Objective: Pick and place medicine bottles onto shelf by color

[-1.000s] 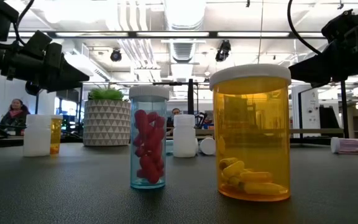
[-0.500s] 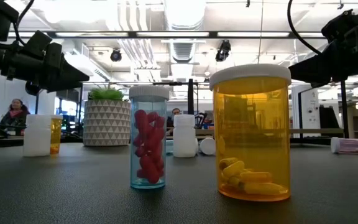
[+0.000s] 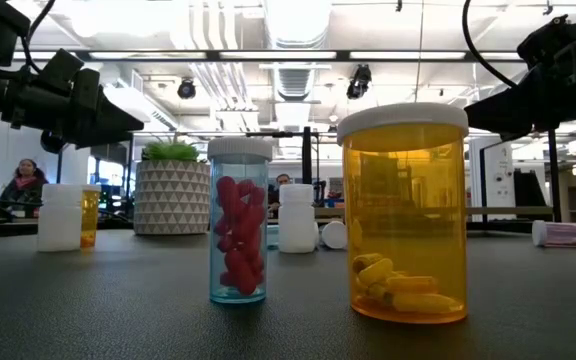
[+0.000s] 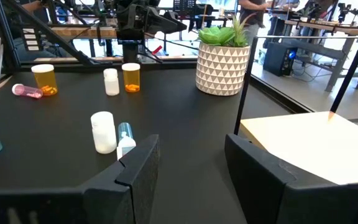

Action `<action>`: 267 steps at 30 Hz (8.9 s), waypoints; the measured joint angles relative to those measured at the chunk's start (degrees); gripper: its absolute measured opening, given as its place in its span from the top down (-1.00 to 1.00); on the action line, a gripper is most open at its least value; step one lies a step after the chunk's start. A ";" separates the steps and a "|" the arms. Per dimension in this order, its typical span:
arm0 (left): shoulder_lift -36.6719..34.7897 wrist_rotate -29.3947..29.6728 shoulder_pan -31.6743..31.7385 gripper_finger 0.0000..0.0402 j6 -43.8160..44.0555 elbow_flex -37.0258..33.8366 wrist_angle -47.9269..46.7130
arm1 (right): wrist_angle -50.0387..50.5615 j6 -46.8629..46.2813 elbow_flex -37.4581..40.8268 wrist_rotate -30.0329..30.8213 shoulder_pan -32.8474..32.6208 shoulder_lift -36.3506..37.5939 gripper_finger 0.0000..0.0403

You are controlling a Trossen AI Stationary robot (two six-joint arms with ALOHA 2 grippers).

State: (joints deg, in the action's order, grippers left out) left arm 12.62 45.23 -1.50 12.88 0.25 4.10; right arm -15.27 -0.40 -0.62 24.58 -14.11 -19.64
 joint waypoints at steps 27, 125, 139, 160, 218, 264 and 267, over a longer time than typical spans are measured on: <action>0.00 0.01 -0.01 -0.14 0.00 0.00 0.00 | 0.00 0.00 0.02 -0.02 0.00 -0.01 0.13; 70.66 -31.80 17.66 -0.14 50.66 50.71 -42.63 | 0.00 0.00 0.01 -0.02 0.00 -0.01 0.13; 68.99 -36.35 17.25 -0.14 61.84 50.31 -45.66 | 0.00 0.00 0.00 -0.02 0.00 0.00 0.13; 69.07 -36.35 19.50 -0.14 64.81 50.35 -51.07 | 0.00 0.00 0.01 -0.02 0.00 -0.01 0.13; 71.47 -44.00 2.91 -0.75 93.11 48.74 -59.95 | 0.00 0.00 0.00 -0.02 0.00 0.00 0.13; 80.91 -41.41 0.53 0.12 75.75 59.01 -52.58 | 0.01 0.00 0.00 -0.01 0.00 0.00 0.13; 86.46 -40.52 1.04 0.12 71.82 65.80 -55.69 | 0.19 0.00 0.02 -0.02 0.00 -0.02 0.13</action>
State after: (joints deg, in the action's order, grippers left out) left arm 99.09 4.71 -0.46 84.70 66.05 -51.59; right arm -15.08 -0.40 -0.60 24.56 -14.11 -19.66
